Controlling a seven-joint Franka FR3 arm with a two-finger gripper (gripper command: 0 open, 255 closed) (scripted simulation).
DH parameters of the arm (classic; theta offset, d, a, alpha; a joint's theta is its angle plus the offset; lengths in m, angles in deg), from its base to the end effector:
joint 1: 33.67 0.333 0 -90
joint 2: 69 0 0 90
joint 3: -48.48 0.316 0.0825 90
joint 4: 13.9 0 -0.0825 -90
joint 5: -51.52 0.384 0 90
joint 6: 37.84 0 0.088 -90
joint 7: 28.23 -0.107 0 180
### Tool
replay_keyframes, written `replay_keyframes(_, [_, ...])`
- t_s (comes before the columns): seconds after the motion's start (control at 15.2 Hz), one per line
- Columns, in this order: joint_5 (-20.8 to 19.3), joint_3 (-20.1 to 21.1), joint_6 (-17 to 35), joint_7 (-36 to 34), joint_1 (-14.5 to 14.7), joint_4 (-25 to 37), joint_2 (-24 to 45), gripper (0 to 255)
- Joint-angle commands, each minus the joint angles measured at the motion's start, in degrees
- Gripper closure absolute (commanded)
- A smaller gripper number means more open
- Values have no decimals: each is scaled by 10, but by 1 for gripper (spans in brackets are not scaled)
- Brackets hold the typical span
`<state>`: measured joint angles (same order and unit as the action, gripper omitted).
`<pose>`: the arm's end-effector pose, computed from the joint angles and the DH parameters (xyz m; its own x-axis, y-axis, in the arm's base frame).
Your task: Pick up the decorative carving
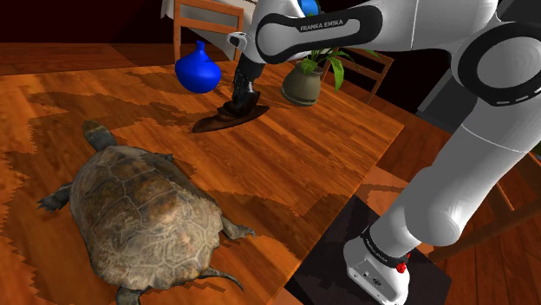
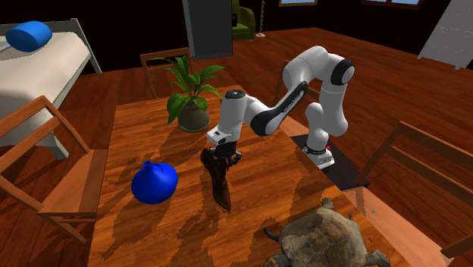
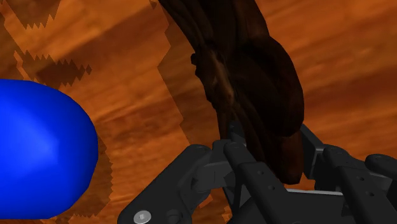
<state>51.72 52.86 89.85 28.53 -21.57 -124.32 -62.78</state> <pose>0.5789 0.1701 0.4518 0.2809 0.9529 0.1147 0.9425 -0.2964 0.1543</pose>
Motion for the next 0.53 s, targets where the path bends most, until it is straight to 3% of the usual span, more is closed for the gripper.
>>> replay_keyframes(0.0, [0, 0, 0, 0, 0, 0, 0, 255])
replay_keyframes(0.46, [1, 0, -44, 0, 0, 32, -11, 255])
